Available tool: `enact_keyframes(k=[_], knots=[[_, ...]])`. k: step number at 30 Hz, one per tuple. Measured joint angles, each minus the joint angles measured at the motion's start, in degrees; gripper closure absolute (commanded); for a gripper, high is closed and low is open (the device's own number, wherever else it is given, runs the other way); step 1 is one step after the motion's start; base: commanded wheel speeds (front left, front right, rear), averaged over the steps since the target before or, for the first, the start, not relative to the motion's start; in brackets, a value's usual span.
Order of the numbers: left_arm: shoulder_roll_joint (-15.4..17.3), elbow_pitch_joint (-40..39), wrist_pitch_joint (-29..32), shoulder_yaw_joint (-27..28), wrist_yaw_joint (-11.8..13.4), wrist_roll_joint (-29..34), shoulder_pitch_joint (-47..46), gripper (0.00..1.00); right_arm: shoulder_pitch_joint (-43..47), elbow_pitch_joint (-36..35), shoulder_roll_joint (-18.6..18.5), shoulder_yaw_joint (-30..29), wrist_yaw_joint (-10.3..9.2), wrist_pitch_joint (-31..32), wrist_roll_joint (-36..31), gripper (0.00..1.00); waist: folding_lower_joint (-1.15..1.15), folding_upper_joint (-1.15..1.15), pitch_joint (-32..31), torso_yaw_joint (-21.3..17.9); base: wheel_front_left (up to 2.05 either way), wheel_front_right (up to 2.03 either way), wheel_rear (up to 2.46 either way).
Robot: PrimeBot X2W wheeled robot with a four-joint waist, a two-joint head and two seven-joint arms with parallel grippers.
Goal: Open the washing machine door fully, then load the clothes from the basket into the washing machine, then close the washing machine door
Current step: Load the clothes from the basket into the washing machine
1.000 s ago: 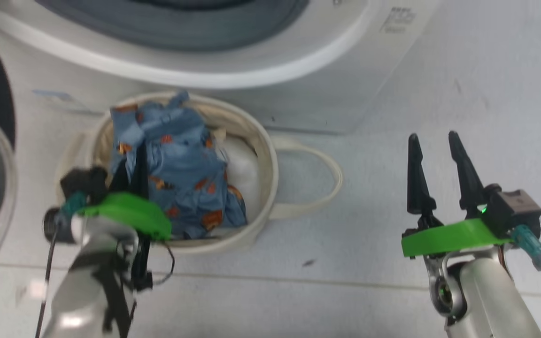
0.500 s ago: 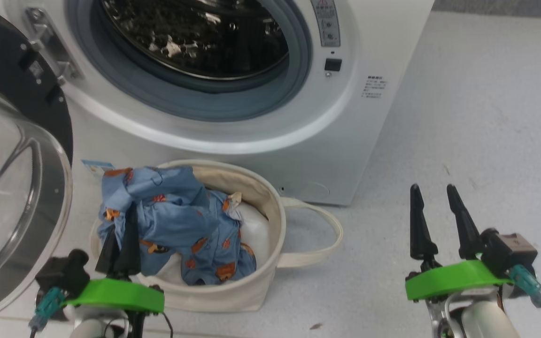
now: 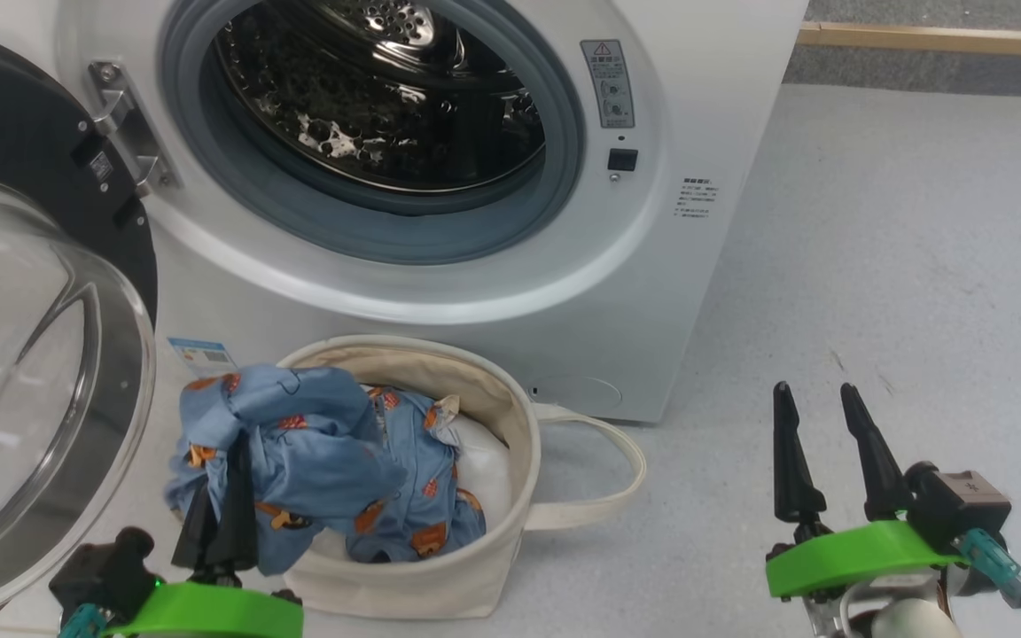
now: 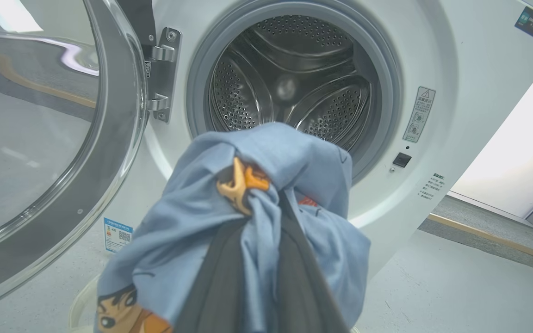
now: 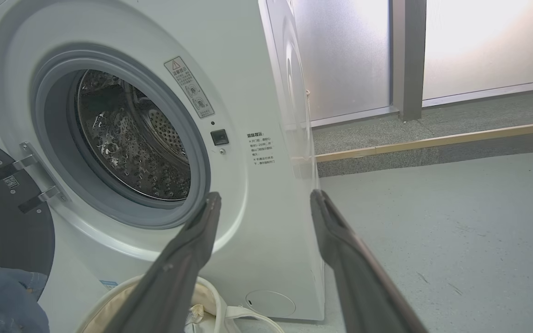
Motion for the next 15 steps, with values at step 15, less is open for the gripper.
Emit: enact_keyframes(k=[15], knots=[[-0.42, -1.19, -0.01, 2.33, -2.33, -1.70, -15.25, 1.00, -4.19, -2.04, -0.01, 0.81, 0.00, 0.00, -0.12, 0.00, 0.01, 0.00, 9.37, -3.23, 0.00, 0.00, 0.00]])
